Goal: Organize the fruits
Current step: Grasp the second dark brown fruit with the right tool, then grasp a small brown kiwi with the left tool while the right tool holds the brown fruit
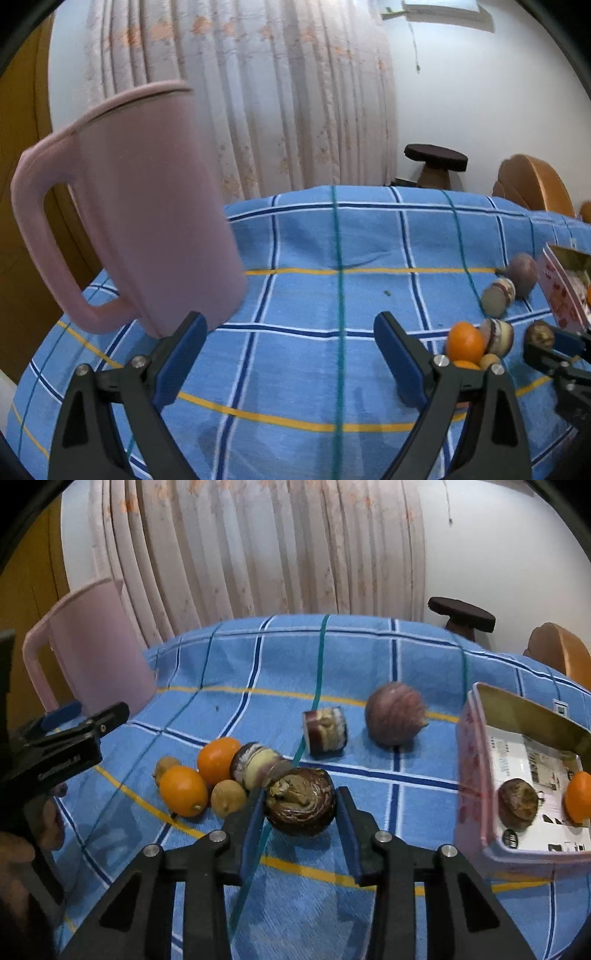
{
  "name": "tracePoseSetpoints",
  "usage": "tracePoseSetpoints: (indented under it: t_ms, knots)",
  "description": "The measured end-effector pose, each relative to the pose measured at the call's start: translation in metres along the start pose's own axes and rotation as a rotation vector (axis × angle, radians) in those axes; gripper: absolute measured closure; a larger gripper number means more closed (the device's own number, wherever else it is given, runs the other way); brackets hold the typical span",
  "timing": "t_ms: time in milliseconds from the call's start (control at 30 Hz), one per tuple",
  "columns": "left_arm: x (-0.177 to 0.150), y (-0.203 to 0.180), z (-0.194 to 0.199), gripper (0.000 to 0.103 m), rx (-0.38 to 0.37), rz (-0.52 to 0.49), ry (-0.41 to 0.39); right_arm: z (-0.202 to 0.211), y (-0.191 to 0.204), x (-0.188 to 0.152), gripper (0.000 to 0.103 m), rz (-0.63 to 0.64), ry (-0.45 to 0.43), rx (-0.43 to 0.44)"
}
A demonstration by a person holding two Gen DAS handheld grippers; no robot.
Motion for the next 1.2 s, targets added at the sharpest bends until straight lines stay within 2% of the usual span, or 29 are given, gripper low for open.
tracePoseSetpoints:
  t_ms: [100,233,333,400,500,567,600,733,833,1033,1100,1167,1200]
  knots:
    - [-0.002,0.002,-0.001,0.009,-0.046,0.001,0.014,0.008,-0.001,-0.002,0.063,0.003,-0.016,0.015]
    - [-0.013,-0.025,0.000,0.009,-0.159,-0.107,0.060,0.016,-0.002,-0.011,0.063,0.045,-0.019,-0.012]
    - [-0.027,-0.045,-0.001,0.013,-0.130,-0.277,0.078,0.017,-0.003,-0.012,0.063,0.048,-0.016,-0.010]
    - [-0.033,-0.049,-0.003,0.017,-0.116,-0.335,0.093,0.019,-0.006,-0.011,0.063,0.035,-0.020,-0.003]
    - [-0.040,-0.049,-0.011,0.025,-0.135,-0.329,0.142,0.020,-0.009,-0.009,0.063,0.012,-0.024,0.018]
    - [-0.045,-0.054,-0.017,0.037,-0.134,-0.340,0.172,0.021,-0.010,-0.009,0.063,0.004,-0.023,0.028]
    - [-0.046,-0.059,-0.016,0.039,-0.137,-0.353,0.167,0.021,-0.009,-0.009,0.063,0.004,-0.023,0.030]
    - [-0.051,-0.077,-0.005,0.038,-0.203,-0.402,0.159,0.022,-0.008,-0.010,0.063,0.008,-0.021,0.033]
    - [-0.054,-0.083,-0.004,0.038,-0.179,-0.435,0.156,0.022,-0.009,-0.010,0.063,0.001,-0.021,0.039]
    - [-0.047,-0.086,-0.025,0.038,-0.165,-0.351,0.199,0.022,-0.008,-0.010,0.063,0.000,-0.017,0.046]
    - [-0.044,-0.092,-0.028,0.043,-0.167,-0.324,0.204,0.022,-0.008,-0.011,0.063,0.001,-0.016,0.045]
    - [-0.045,-0.099,-0.028,0.058,-0.192,-0.318,0.210,0.023,-0.010,-0.010,0.063,-0.005,-0.018,0.046]
    - [-0.046,-0.100,-0.027,0.062,-0.203,-0.314,0.213,0.024,-0.011,-0.009,0.063,-0.010,-0.020,0.047]
Point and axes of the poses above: each gripper's, at about its wrist camera, not at the fingertips, and z roughly against the way its jaws point, y to its left, x to its top, the point moved 10 cm from there along -z, roughly the way its jaws point, and after that the axes turned 10 degrees about y, right-handed, at the moved point
